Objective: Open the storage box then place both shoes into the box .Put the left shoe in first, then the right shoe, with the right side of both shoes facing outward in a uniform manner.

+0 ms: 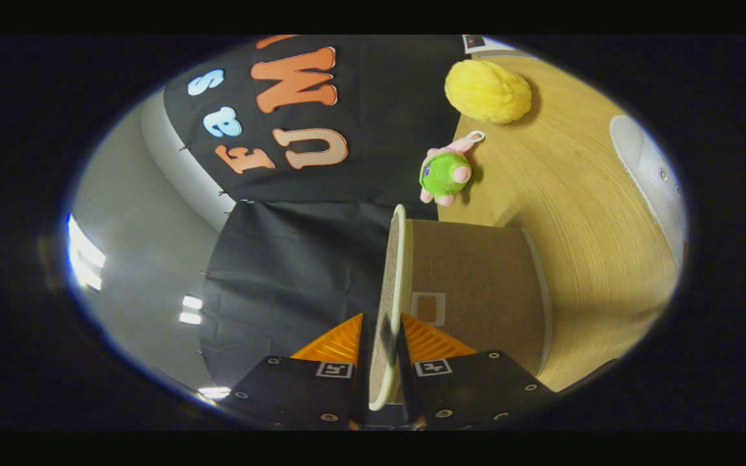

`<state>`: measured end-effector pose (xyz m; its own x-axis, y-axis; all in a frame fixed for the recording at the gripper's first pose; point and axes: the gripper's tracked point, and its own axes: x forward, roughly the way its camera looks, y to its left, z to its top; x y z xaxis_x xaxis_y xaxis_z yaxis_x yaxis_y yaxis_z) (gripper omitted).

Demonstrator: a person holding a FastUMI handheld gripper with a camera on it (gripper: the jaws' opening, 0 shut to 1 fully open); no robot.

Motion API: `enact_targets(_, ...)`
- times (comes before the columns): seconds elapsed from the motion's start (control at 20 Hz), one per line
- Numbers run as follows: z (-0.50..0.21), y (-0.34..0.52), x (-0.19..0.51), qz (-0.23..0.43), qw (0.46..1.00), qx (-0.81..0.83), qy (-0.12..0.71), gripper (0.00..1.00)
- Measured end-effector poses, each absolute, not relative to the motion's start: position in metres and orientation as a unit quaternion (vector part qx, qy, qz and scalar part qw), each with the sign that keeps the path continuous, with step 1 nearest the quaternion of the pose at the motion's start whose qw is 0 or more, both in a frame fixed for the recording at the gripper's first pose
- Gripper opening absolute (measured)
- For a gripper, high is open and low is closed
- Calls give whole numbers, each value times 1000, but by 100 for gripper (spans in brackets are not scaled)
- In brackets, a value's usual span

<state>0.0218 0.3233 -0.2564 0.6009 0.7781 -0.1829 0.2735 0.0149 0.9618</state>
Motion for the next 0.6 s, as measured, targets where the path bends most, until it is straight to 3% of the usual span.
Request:
enact_targets(0.15,-213,331,38,238,610,651,383,14)
enact_targets(0.6,-132,414,91,267,681,568,377,15)
